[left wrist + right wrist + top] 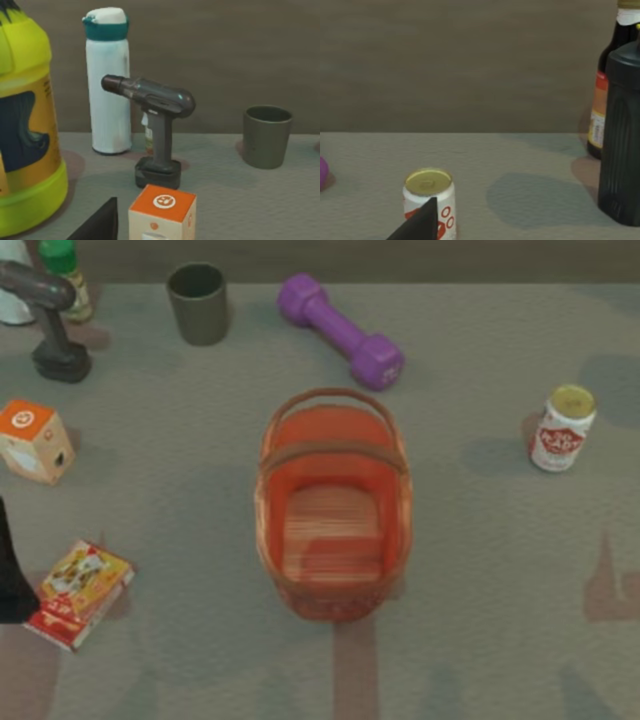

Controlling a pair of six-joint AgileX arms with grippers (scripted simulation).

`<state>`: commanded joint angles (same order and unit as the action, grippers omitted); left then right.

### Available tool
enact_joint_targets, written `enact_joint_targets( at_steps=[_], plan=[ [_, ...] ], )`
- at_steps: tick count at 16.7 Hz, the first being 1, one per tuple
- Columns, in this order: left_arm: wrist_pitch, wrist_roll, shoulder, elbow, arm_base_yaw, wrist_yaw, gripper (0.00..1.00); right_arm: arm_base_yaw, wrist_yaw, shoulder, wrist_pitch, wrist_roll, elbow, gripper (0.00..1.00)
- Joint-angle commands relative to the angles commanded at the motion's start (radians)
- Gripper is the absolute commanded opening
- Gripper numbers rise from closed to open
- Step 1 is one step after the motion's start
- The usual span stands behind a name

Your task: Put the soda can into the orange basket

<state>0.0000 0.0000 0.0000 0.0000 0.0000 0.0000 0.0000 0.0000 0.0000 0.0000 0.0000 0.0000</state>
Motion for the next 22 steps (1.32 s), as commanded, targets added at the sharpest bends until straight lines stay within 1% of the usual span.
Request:
enact_joint_targets(
  at_steps=[3, 5, 9, 14, 22],
  plan=[
    [0.0, 0.0, 0.0, 0.0, 0.0, 0.0, 1.0, 0.002, -0.001, 0.01, -0.007, -0.003, 0.009, 1.0],
    [0.0, 0.0, 0.0, 0.0, 0.0, 0.0, 1.0, 0.01, -0.005, 0.061, -0.041, -0.018, 0.058, 1.0],
    [0.0, 0.0, 0.0, 0.0, 0.0, 0.0, 1.0, 0.034, -0.011, 0.288, -0.185, -0.079, 0.269, 1.0],
    [0.0, 0.0, 0.0, 0.0, 0.0, 0.0, 1.0, 0.067, -0.008, 0.763, -0.466, -0.196, 0.69, 1.0],
    [0.0, 0.0, 0.0, 0.0, 0.0, 0.0, 1.0, 0.122, 0.004, 1.661, -0.977, -0.412, 1.485, 1.0]
  ],
)
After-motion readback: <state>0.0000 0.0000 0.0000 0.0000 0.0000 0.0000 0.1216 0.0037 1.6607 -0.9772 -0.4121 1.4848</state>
